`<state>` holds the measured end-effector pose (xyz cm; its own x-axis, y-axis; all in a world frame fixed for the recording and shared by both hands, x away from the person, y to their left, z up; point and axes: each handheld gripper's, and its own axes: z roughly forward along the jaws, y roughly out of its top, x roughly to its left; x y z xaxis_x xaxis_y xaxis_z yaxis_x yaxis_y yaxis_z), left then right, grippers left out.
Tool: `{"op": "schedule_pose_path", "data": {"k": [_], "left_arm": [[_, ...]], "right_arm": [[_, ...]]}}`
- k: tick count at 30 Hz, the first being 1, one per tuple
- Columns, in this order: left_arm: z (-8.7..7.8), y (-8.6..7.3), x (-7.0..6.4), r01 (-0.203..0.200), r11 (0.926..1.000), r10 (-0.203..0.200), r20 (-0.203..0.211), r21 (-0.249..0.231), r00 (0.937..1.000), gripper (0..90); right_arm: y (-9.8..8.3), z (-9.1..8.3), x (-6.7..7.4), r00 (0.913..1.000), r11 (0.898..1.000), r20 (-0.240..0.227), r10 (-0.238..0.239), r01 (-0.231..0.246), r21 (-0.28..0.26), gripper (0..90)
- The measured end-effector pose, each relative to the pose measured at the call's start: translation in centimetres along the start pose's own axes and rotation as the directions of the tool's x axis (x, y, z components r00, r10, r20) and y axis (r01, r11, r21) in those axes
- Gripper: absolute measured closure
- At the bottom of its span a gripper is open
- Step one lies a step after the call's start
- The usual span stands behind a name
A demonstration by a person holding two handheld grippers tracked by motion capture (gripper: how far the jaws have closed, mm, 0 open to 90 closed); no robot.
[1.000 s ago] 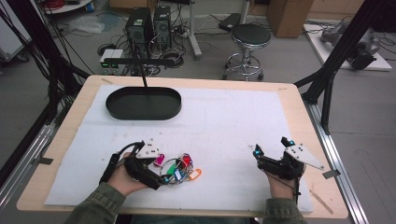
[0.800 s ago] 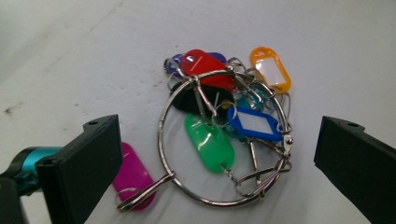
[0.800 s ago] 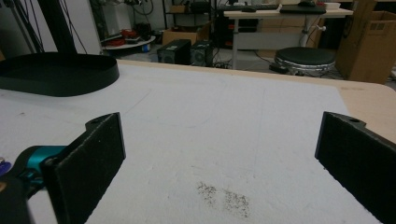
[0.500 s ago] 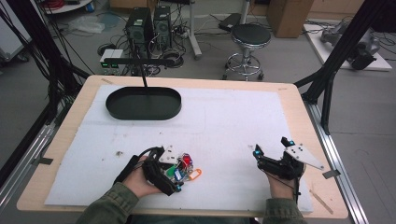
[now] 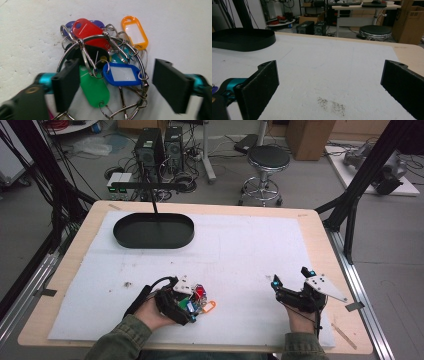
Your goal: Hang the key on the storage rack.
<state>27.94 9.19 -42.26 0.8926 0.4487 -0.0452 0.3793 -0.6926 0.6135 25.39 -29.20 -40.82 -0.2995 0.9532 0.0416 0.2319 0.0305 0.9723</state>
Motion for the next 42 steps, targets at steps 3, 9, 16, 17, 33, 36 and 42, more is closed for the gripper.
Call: {"op": "schedule_pose_path", "data": {"k": [3,9,16,17,33,36,42], "left_arm": [[0.1,0.0,0.1,0.007,1.0,-0.007,0.012,-0.002,0.9999,34.4],[-0.1,0.0,0.1,0.015,0.9997,-0.015,0.038,-0.019,0.9992,43.8],[-0.2,-0.2,0.5,0.04,0.9989,-0.037,0.093,-0.027,0.9949,54.9],[-0.2,-0.3,0.6,0.046,0.9983,-0.043,0.101,-0.035,0.9939,56.2],[-1.0,-0.3,1.0,0.085,0.9919,-0.066,0.193,-0.094,0.979,75.3],[-1.2,-0.2,0.9,0.061,0.9932,-0.047,0.143,-0.098,0.9886,83.9],[-1.1,-0.3,0.7,0.049,0.9949,-0.037,0.131,-0.088,0.9907,84.2]], "right_arm": [[0.0,0.0,0.0,1.0,1.0,0.001,0.0,0.0,0.004,0.5],[0.0,-0.1,0.1,1.0,1.0,0.002,0.002,-0.002,0.005,0.5],[0.0,-0.1,0.0,1.0,1.0,0.003,-0.003,0.003,0.003,0.5],[0.0,0.0,0.0,1.0,1.0,0.004,-0.003,0.003,0.003,0.6],[0.0,-0.1,0.1,1.0,1.0,0.007,-0.005,0.005,0.003,0.6],[0.0,-0.1,0.1,0.9999,1.0,0.009,-0.008,0.008,0.001,0.6],[0.0,-0.1,0.1,0.9999,1.0,0.01,-0.01,0.01,0.0,0.6]]}}
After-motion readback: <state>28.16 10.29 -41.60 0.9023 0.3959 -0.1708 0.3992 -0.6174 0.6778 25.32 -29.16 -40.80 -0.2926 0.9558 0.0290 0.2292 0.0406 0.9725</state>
